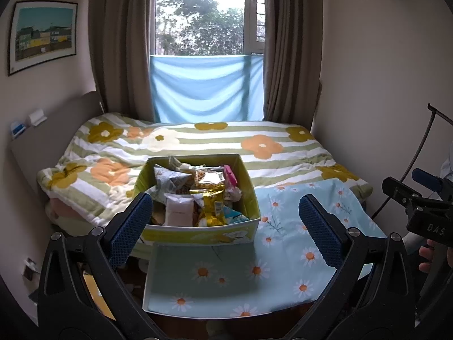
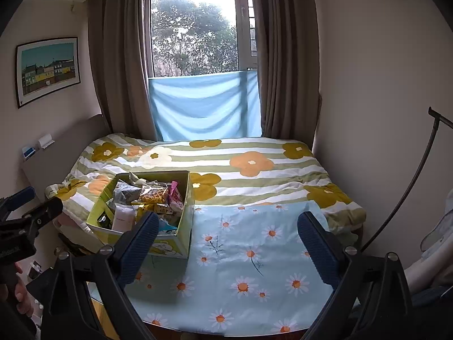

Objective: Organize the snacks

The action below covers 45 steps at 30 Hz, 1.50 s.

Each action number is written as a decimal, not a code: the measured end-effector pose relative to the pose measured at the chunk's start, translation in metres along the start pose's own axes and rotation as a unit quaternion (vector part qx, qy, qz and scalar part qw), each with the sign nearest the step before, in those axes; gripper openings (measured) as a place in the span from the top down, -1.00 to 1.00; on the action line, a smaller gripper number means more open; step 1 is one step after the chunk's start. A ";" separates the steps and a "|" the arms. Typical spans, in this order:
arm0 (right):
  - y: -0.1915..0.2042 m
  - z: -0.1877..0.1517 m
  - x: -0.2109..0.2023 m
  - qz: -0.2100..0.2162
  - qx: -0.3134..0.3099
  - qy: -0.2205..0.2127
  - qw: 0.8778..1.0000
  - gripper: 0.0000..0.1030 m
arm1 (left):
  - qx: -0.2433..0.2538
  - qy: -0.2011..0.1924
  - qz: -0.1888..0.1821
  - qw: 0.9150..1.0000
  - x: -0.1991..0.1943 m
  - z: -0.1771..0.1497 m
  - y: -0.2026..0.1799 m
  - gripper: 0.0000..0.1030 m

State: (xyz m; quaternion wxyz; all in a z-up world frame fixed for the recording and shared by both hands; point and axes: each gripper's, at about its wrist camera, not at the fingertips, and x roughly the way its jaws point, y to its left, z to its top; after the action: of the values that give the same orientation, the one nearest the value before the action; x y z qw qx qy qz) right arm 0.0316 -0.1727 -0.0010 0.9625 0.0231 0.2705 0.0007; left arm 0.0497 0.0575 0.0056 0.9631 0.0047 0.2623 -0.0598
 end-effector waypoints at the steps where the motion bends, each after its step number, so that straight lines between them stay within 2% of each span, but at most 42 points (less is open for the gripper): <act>1: 0.000 0.000 0.000 0.001 0.000 0.000 1.000 -0.89 | 0.000 0.000 0.000 1.000 0.000 0.000 0.000 -0.99; 34: -0.001 0.000 0.002 -0.006 0.005 0.002 1.000 -0.89 | 0.002 0.000 0.004 1.000 -0.001 -0.005 0.002 -0.99; 41: -0.001 -0.002 0.003 -0.009 0.008 0.004 1.000 -0.89 | 0.012 -0.011 0.039 0.999 -0.001 -0.005 -0.002 -0.99; 45: 0.001 -0.002 0.007 -0.010 0.009 0.008 1.000 -0.89 | 0.018 -0.010 0.036 0.999 0.003 -0.005 -0.003 -0.99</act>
State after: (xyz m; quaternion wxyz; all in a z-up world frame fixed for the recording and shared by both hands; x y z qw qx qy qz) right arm 0.0360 -0.1715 -0.0063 0.9599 0.0295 0.2787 -0.0108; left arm 0.0495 0.0545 -0.0002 0.9670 0.0305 0.2512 -0.0300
